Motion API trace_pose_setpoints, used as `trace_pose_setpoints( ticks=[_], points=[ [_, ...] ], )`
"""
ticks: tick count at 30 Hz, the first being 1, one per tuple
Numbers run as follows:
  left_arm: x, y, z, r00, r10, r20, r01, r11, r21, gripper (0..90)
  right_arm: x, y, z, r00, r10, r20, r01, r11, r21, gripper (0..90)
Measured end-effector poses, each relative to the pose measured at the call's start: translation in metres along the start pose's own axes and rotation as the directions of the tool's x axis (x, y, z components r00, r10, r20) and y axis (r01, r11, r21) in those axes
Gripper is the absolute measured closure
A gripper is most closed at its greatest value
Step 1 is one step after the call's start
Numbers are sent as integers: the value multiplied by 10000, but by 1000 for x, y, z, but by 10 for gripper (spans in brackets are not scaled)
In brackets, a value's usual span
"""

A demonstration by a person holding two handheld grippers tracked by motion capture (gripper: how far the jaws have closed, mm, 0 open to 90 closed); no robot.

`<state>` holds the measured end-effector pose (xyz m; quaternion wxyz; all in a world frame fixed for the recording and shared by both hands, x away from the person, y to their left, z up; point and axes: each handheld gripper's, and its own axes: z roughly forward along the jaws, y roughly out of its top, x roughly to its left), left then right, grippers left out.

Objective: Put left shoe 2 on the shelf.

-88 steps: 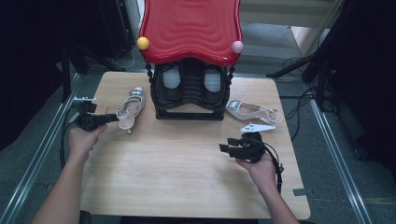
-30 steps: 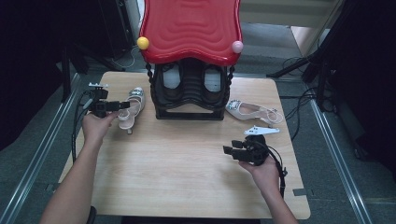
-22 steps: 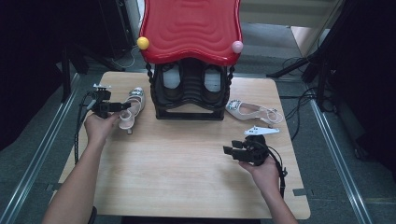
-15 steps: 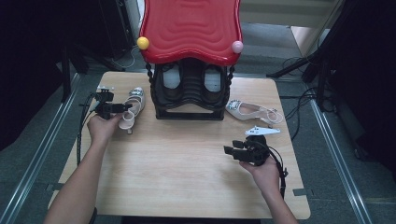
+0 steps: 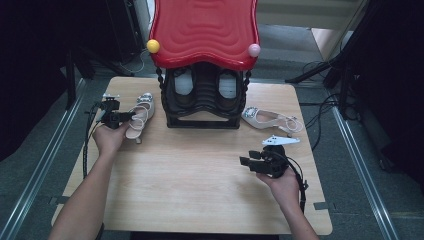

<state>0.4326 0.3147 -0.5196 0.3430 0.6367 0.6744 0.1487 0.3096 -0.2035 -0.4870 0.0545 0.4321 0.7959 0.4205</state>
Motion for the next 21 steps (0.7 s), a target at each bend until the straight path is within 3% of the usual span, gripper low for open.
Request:
trace_pose_setpoints(
  ticks=[4,8,11,14,16,18,21],
  points=[
    [11,-1,-1,9948,-886,501,882,9961,92,846,0,0,0,10000,4,4,-4,10000,-8,506],
    [14,0,-2,9901,-1179,756,1158,9928,316,852,0,0,0,10000,-3,0,3,10000,-21,505],
    [15,0,-2,9812,-1513,1194,1466,9881,472,854,-1,0,0,10000,-9,5,9,10000,-15,505],
    [12,2,-7,9740,-1774,1412,1768,9841,172,853,-1,1,-1,10000,9,12,-9,10000,-28,505],
    [12,4,-12,9618,-2092,1766,2139,9768,-80,853,-1,0,-1,10000,17,27,-17,10000,-9,505],
    [12,5,-17,9550,-2222,1967,2304,9729,-197,854,-1,0,-1,10000,22,18,-22,10000,-11,505],
    [13,7,-23,9483,-2307,2180,2429,9696,-303,853,-1,0,0,10000,-32,-4,32,10000,-17,505]
  ],
)
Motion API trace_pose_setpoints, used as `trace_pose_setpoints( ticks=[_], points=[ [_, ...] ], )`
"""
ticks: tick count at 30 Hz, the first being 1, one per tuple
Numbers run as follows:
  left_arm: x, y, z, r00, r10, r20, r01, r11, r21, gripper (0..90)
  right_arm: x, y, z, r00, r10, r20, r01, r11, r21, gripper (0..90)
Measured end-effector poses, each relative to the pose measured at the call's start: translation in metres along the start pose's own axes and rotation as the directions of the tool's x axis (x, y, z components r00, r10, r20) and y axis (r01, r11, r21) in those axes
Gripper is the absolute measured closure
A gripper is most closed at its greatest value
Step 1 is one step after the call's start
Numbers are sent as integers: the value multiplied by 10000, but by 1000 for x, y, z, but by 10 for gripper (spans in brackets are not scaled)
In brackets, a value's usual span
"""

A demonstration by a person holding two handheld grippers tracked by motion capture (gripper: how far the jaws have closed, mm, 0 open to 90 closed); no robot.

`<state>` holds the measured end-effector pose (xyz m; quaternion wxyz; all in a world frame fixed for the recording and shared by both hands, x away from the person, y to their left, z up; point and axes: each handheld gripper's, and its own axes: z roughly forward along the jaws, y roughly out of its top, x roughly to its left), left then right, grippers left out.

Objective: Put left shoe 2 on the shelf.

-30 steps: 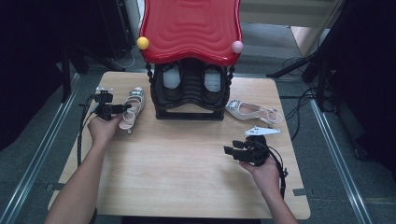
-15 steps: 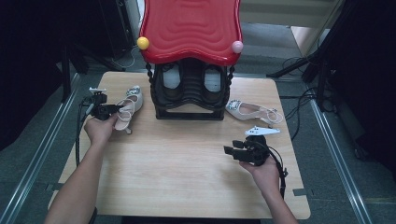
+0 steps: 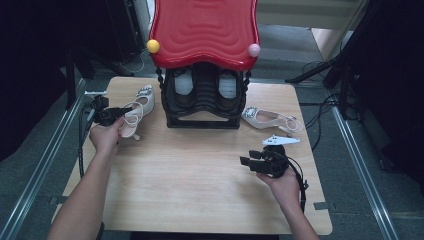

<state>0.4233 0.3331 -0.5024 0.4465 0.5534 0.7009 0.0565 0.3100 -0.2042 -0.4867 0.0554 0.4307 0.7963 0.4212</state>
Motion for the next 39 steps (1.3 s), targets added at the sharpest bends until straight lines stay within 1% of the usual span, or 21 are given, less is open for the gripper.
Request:
trace_pose_setpoints(
  ticks=[2,3,5,7,8,9,11,12,13,16,18,20,23,26,27,28,30,33,37,39],
  points=[
    [0,1,-2,9995,-240,219,242,9997,-99,853,0,0,0,10000,5,-1,-5,10000,4,506],
    [-1,1,-3,9992,-278,276,283,9995,-145,853,0,0,0,10000,6,-4,-6,10000,13,506],
    [-3,2,-5,9991,-272,315,278,9995,-176,853,0,0,0,10000,7,-12,-7,10000,10,505],
    [-5,4,-7,9987,-268,445,273,9996,-111,853,0,0,0,10000,33,-12,-33,10000,4,505],
    [-7,6,-9,9987,-261,443,269,9995,-160,853,0,0,0,10000,1,-29,-1,10000,-11,504],
    [-8,8,-10,9992,-103,374,109,9998,-161,853,1,0,0,10000,7,-35,-7,10000,-5,505],
    [-13,13,-14,9993,-151,354,160,9996,-242,852,1,0,0,10000,5,-41,-5,10000,-4,504],
    [-14,15,-15,9992,-120,381,128,9997,-193,852,1,0,1,10000,13,-47,-13,10000,2,504],
    [-17,18,-17,9990,-175,419,185,9995,-255,852,1,1,1,10000,28,-49,-28,10000,19,503],
    [-27,29,-26,9993,25,376,-9,9991,-433,852,1,0,0,10000,-24,-68,24,10000,-4,503],
    [-36,39,-32,9993,58,374,-33,9978,-656,852,1,0,0,10000,-1,-75,1,10000,-7,503],
    [-41,45,-36,9992,58,401,-29,9974,-723,852,1,0,0,10000,26,-76,-26,10000,-9,503],
    [-51,55,-44,9989,164,443,-125,9962,-863,852,1,0,0,10000,23,-83,-23,10000,-8,503],
    [-60,66,-51,9982,186,574,-132,9957,-920,852,1,0,0,9999,1,-107,-1,10000,11,502],
    [-63,70,-54,9981,250,566,-193,9949,-986,852,1,0,0,9999,21,-110,-21,10000,40,502],
    [-68,74,-56,9983,224,538,-167,9945,-1035,852,2,0,1,9999,45,-131,-44,10000,40,502],
    [-76,81,-62,9978,381,548,-320,9935,-1093,851,2,0,1,9999,18,-132,-17,10000,26,502],
    [-87,93,-71,9968,433,678,-347,9919,-1223,851,2,0,0,9999,7,-129,-7,10000,26,501],
    [-101,108,-83,9962,562,670,-456,9876,-1502,851,2,0,0,9999,8,-136,-8,10000,22,500],
    [-107,114,-89,9955,570,758,-433,9843,-1712,851,2,0,1,9999,4,-144,-4,10000,39,501]
  ],
)
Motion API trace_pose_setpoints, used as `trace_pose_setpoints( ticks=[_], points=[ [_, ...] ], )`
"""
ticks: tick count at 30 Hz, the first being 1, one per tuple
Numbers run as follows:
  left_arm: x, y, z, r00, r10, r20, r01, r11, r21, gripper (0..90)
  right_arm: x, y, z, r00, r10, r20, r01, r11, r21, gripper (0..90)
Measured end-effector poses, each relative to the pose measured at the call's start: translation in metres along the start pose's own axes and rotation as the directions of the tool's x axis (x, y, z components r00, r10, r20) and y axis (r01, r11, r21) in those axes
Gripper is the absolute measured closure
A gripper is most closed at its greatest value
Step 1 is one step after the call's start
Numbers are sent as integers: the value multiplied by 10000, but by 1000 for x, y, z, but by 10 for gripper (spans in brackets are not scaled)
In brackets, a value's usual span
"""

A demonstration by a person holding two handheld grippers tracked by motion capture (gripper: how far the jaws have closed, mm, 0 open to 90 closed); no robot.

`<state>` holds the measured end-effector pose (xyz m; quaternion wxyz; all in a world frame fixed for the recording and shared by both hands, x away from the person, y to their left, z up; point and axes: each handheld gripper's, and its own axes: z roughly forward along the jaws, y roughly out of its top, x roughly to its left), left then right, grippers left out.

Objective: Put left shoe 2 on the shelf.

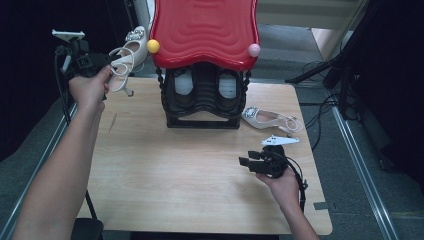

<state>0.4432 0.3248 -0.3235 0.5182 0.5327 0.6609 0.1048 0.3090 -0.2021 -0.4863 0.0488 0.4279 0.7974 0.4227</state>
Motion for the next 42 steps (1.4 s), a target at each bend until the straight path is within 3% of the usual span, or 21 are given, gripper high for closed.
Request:
trace_pose_setpoints(
  ticks=[3,8,14,24,39,42],
  points=[
    [-7,10,-6,9999,90,80,-89,9998,-200,850,0,0,0,10000,-20,12,20,10000,-1,501],
    [-18,24,-13,9990,-167,413,185,9988,-449,849,0,0,0,10000,-12,8,12,10000,18,500],
    [-40,43,-22,9988,129,474,-101,9981,-601,849,0,0,1,10000,-24,31,24,10000,59,500],
    [-91,73,-35,9957,822,435,-786,9937,-802,847,0,0,1,10000,-63,20,63,10000,44,499],
    [-159,80,-10,9878,1232,955,-1193,9918,-463,843,0,1,0,10000,-14,-23,14,10000,-30,499],
    [-173,79,-7,9830,1553,978,-1507,9872,-524,843,0,1,0,10000,-34,-61,34,10000,-43,498]
  ],
)
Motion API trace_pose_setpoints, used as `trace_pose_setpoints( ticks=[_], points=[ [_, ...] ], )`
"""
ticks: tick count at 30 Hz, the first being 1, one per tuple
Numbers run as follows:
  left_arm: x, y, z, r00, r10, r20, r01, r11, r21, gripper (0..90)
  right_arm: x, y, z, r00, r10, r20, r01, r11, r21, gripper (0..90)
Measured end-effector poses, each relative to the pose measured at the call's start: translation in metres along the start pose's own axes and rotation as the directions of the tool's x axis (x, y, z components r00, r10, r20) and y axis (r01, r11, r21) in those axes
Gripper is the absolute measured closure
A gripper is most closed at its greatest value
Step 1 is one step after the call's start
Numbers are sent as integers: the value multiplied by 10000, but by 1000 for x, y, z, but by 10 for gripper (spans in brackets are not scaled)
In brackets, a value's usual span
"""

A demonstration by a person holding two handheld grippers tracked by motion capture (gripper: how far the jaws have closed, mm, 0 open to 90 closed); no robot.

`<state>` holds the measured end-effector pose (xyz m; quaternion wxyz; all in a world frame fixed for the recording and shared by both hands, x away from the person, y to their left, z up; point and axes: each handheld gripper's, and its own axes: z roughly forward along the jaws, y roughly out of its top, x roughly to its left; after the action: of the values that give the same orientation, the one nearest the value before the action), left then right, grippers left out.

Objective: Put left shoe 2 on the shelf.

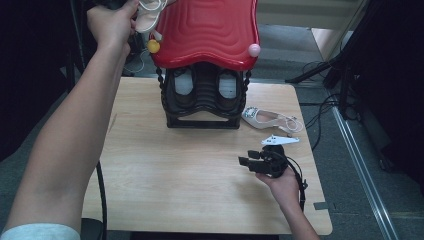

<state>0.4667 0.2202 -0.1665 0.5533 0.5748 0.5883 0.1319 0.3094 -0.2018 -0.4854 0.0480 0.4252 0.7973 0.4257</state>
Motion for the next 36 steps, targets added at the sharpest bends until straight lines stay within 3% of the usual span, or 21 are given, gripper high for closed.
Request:
trace_pose_setpoints(
  ticks=[6,15,23,27,36],
  points=[
    [-14,-8,20,10000,40,-7,-40,9997,225,841,0,0,0,10000,-16,-22,16,10000,3,499],
    [-14,-24,46,9993,-8,-368,19,9995,315,838,-1,0,-2,10000,44,-24,-44,10000,-21,499],
    [-14,-32,49,9990,11,-455,-11,10000,-8,826,-1,0,-1,10000,-32,-62,31,10000,-14,499],
    [-14,-33,49,10000,51,-54,-51,10000,-35,744,0,0,-1,10000,-51,-57,51,10000,-3,498],
    [-16,-34,46,9991,349,245,-352,9993,129,629,0,0,1,10000,-82,-13,82,9999,78,498]
  ],
)
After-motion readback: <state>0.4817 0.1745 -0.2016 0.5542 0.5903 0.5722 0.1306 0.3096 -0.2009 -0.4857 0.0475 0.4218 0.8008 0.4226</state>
